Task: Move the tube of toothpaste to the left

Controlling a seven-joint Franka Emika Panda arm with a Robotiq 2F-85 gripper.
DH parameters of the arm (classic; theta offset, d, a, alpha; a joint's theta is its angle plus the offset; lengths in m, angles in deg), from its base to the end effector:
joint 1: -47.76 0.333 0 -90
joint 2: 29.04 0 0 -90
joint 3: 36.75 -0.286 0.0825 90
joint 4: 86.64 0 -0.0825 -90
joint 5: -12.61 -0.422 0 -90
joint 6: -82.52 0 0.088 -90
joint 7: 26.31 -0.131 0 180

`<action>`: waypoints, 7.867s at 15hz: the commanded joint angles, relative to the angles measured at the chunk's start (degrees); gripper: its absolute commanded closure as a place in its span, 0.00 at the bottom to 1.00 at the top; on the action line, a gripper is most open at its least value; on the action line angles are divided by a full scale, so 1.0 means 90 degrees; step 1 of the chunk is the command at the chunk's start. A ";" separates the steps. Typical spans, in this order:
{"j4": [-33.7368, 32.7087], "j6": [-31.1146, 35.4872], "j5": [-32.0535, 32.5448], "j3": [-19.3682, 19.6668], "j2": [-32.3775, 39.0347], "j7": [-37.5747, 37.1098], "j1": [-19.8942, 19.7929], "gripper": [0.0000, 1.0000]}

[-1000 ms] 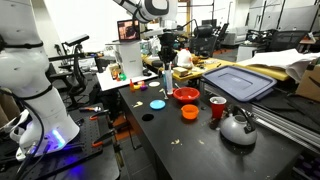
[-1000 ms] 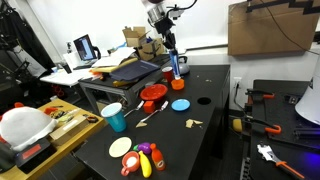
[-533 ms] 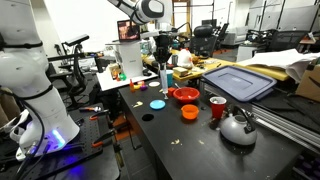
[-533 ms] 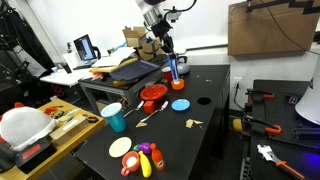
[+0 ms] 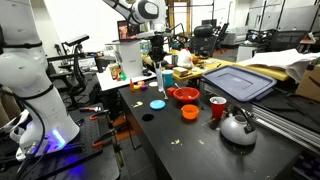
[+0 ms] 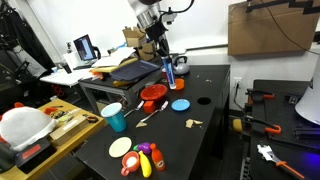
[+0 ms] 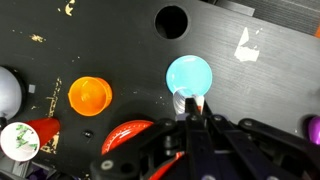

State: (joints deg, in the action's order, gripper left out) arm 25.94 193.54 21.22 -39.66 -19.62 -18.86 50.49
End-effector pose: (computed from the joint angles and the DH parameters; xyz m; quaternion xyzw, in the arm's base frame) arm 0.5903 0.0445 0.3035 0.9826 0.1465 -0.0962 0.0615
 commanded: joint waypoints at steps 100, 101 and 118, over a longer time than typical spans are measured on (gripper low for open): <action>-0.0252 0.0904 -0.1945 -0.0549 0.0489 -0.2543 0.0892 0.00; -0.0270 0.0906 -0.2036 -0.0529 0.0444 -0.2543 0.0831 0.00; -0.0263 0.1514 -0.1922 0.0147 0.0370 -0.2860 0.0222 0.00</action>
State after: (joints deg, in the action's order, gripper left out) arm 22.43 205.55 2.89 -38.79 -15.54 -43.39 52.68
